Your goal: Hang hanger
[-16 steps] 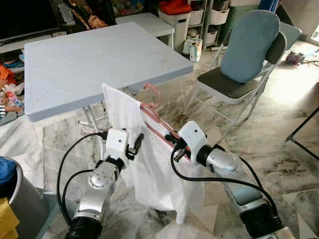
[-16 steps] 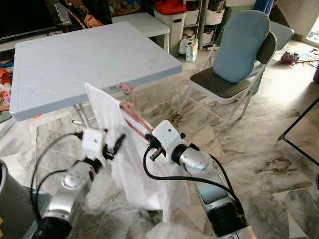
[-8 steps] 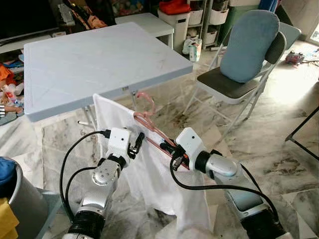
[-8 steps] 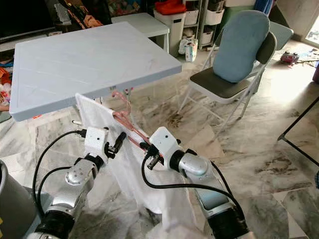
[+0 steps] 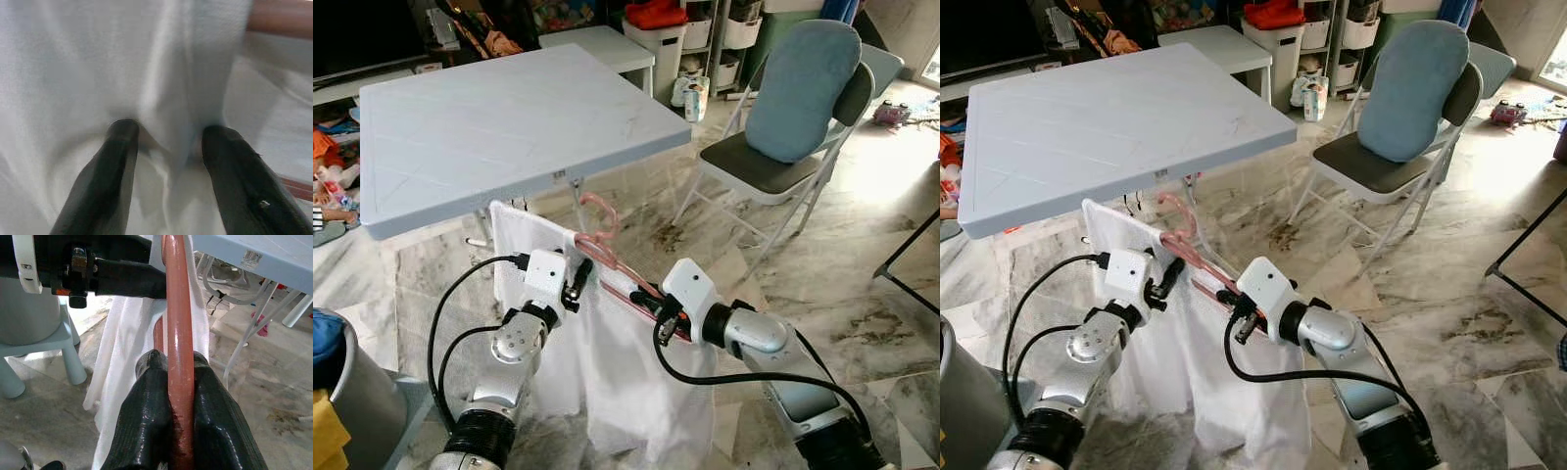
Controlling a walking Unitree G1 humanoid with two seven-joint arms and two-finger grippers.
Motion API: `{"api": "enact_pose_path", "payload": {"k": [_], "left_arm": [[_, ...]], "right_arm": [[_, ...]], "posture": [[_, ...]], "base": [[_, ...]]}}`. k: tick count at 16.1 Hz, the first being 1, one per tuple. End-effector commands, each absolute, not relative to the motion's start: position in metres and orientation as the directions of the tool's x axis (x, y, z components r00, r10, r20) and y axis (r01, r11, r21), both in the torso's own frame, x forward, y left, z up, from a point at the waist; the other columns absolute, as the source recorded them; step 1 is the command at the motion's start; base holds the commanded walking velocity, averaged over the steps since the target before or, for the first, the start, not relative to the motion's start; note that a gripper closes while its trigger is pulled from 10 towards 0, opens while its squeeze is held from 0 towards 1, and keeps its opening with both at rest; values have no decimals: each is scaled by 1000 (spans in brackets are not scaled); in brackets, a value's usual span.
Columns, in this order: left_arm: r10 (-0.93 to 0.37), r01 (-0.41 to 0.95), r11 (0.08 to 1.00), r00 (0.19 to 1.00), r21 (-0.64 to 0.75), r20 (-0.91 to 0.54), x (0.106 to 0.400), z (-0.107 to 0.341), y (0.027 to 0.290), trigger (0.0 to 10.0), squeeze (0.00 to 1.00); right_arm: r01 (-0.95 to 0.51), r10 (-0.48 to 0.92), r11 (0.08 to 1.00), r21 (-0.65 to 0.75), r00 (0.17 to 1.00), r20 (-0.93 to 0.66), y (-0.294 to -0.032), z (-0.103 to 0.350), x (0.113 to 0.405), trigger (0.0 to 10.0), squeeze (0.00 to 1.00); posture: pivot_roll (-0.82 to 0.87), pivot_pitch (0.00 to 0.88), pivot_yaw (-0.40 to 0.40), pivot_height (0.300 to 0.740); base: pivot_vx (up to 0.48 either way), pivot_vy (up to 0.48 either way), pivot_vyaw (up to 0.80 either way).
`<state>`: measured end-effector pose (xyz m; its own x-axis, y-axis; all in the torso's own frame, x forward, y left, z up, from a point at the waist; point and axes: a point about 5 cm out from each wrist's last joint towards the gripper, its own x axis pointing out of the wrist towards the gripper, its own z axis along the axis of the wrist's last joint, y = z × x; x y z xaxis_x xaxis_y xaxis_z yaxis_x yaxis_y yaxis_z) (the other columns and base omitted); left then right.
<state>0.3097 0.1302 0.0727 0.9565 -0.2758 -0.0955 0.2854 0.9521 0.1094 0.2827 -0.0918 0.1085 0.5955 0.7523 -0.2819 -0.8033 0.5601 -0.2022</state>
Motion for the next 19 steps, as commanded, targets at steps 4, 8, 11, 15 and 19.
{"api": "enact_pose_path", "payload": {"k": [4, 8, 11, 15, 19], "left_arm": [[-227, 239, 960, 969, 145, -96, 312, 74, 146, 0, 0], [-225, 238, 960, 969, 145, -101, 308, 72, 151, 0, 0], [-219, 232, 961, 971, 150, -96, 309, 73, 152, 0, 0], [-174, 190, 966, 980, 176, -100, 311, 73, 164, 0, 0], [-69, 81, 977, 995, 198, -65, 318, 83, 186, 0, 0]], "right_arm": [[-782, 739, 569, -253, 622, -260, -95, 114, 286, 10000, 0], [-766, 716, 578, -282, 641, -274, -101, 112, 289, 10000, 0], [-735, 689, 599, -318, 675, -262, -104, 112, 293, 10000, 0], [-767, 709, 550, -331, 638, -301, -114, 109, 290, 10000, 0], [-826, 716, 427, -369, 558, -420, -138, 96, 278, 10000, 0]], "posture": [[-155, 0, 31, 731], [-152, 0, 30, 731], [-152, 0, 28, 731], [-160, 0, 31, 731], [-161, 0, 30, 731]], "base": [[0, 0, 0], [0, 0, 0], [0, 0, 0], [0, 0, 0], [0, 0, 0]]}}
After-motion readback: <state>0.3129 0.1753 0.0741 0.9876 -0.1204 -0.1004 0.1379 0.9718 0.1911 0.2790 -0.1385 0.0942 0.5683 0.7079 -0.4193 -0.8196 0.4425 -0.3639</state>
